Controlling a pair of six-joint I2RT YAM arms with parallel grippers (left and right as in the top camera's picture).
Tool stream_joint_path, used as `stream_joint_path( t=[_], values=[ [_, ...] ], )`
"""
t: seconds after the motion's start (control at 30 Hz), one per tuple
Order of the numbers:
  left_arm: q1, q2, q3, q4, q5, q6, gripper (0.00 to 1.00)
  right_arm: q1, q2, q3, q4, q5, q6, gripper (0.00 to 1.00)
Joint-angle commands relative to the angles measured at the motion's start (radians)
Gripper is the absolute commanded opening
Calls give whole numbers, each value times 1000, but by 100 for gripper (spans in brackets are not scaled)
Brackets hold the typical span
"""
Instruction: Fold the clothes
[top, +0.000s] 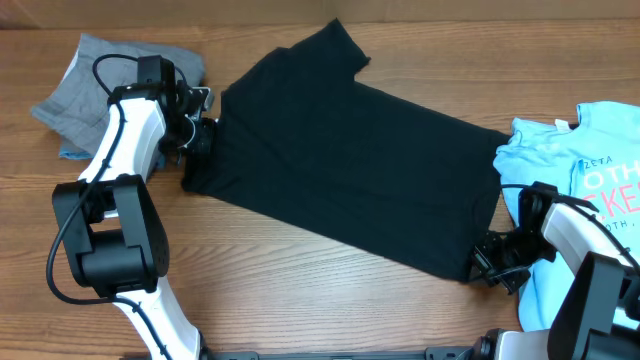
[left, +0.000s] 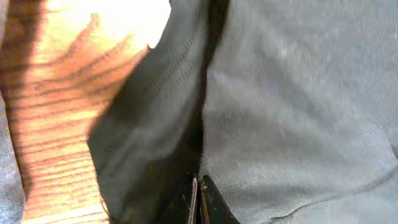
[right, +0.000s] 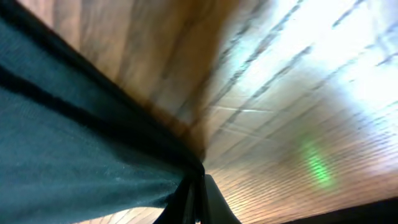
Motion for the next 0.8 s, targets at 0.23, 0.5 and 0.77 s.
stream_joint_path(
  t=[0.23,0.5,0.77],
  values=[
    [7,10,21,152,8,47,4,-8,-2,-7,-1,68,60,4],
    [7,10,21,110,-72,53,58,-8,-2,-7,5,75,60,4],
    [6,10,11,-110,-47,131,40,-8,-2,-7,13,75,60,4]
  ],
)
